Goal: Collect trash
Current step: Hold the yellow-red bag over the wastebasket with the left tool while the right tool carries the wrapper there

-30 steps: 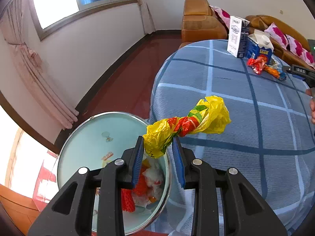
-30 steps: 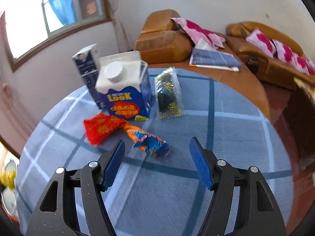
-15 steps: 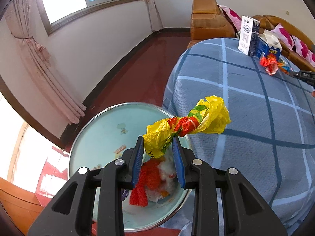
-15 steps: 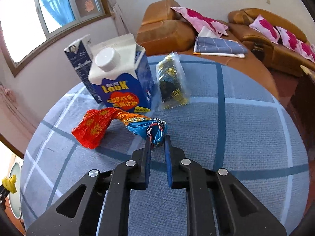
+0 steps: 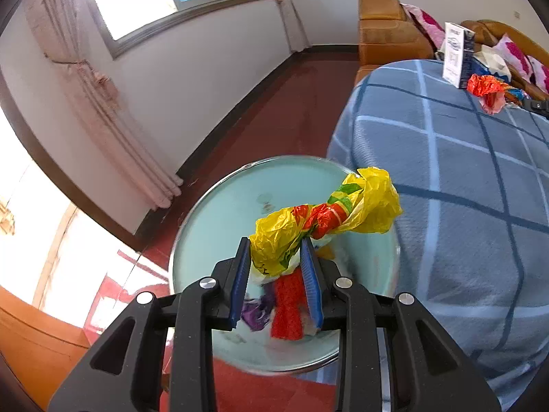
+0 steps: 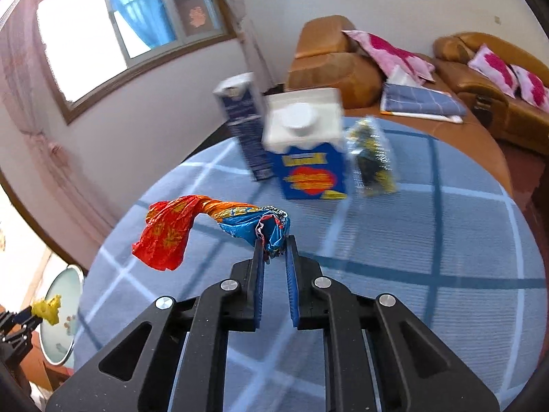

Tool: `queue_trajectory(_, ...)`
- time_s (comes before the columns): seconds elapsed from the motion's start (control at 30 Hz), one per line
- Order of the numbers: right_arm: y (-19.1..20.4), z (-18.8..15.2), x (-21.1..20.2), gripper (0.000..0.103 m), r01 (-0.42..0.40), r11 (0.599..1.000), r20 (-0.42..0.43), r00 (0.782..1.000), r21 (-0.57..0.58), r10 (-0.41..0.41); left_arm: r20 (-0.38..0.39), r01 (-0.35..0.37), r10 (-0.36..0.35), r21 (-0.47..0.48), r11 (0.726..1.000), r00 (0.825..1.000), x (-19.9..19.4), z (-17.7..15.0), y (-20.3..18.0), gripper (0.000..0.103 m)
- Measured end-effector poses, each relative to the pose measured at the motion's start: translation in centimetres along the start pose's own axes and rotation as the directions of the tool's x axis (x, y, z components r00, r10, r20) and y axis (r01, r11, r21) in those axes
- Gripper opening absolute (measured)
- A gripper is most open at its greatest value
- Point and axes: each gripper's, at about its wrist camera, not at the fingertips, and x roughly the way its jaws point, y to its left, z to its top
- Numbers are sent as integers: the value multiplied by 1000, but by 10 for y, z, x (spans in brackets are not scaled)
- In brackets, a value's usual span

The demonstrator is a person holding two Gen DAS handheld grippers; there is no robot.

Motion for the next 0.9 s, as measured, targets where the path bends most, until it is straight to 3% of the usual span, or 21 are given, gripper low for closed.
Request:
queue_trajectory(0.57, 133, -23, 13, 13, -107, 955, -13, 994, -278, 108, 5, -126, 126, -91, 988, 992, -6, -23, 46, 30)
queue_trajectory(0.9, 179, -36, 15, 13, -147, 918, -22, 989, -367, 149, 11, -177, 180, -117, 977, 984, -10, -32, 58, 30)
